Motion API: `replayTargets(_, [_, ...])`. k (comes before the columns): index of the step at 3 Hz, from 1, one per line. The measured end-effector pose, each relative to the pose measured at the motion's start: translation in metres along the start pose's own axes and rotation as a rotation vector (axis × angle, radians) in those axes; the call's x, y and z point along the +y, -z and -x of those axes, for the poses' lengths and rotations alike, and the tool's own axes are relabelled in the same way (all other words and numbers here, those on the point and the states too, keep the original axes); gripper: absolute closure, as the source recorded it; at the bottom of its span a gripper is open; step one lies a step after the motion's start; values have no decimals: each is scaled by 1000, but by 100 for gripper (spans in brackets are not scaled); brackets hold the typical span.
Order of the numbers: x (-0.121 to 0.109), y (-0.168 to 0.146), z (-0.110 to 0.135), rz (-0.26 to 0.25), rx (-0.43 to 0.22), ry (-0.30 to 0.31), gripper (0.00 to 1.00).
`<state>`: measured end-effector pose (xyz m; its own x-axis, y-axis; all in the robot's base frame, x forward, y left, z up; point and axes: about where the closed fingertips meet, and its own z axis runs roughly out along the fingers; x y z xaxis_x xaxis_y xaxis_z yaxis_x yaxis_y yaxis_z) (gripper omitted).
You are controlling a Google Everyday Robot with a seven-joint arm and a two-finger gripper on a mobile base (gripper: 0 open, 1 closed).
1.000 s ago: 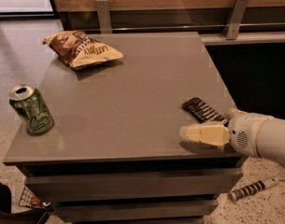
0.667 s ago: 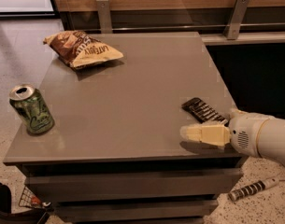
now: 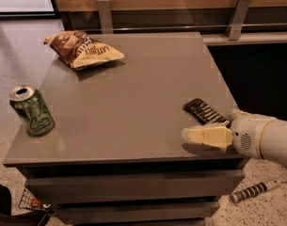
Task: Move rxbar chocolate near brown chip bag
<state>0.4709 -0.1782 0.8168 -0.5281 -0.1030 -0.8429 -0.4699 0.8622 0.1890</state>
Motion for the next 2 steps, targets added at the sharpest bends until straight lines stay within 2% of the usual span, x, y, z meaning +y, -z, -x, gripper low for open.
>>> replayTargets(1, [-4, 12, 1, 31, -39, 54, 0])
replayTargets(2, [-13, 35, 7, 25, -69, 109, 0])
